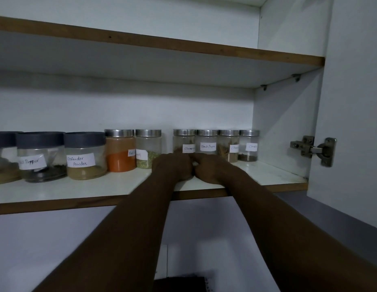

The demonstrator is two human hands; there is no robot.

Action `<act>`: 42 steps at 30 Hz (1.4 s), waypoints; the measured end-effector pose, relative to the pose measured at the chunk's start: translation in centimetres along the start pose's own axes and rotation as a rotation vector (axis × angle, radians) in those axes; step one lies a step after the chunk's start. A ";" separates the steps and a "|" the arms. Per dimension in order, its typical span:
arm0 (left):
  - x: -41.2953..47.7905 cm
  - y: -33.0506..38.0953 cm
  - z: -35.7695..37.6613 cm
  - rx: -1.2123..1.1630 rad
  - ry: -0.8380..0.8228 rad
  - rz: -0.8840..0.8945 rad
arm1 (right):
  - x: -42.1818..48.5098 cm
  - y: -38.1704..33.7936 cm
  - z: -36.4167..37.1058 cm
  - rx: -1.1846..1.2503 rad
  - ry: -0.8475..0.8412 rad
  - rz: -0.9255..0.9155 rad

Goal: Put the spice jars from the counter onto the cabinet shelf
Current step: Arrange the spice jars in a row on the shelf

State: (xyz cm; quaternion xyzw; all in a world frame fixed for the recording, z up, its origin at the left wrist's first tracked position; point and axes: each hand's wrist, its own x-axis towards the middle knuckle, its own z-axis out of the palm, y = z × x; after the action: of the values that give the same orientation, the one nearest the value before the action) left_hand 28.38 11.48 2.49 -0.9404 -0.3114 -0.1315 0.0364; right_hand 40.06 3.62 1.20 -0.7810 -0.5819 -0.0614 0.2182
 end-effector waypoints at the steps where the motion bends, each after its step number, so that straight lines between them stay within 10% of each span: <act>1: 0.3 -0.1 0.0 0.003 -0.018 0.002 | 0.1 0.0 0.0 -0.002 -0.002 0.002; 29: 0.0 -0.8 0.6 0.059 0.079 0.027 | 0.1 0.6 0.1 -0.113 0.108 -0.108; 42: -5.7 -10.6 -0.4 -0.340 0.273 -0.369 | -0.9 -5.4 1.4 -0.054 0.120 -0.132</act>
State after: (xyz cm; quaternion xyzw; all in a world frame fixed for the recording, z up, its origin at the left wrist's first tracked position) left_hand 17.55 16.68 1.24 -0.8340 -0.4431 -0.3117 -0.1046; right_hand 34.47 4.58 1.10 -0.7415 -0.6160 -0.1381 0.2272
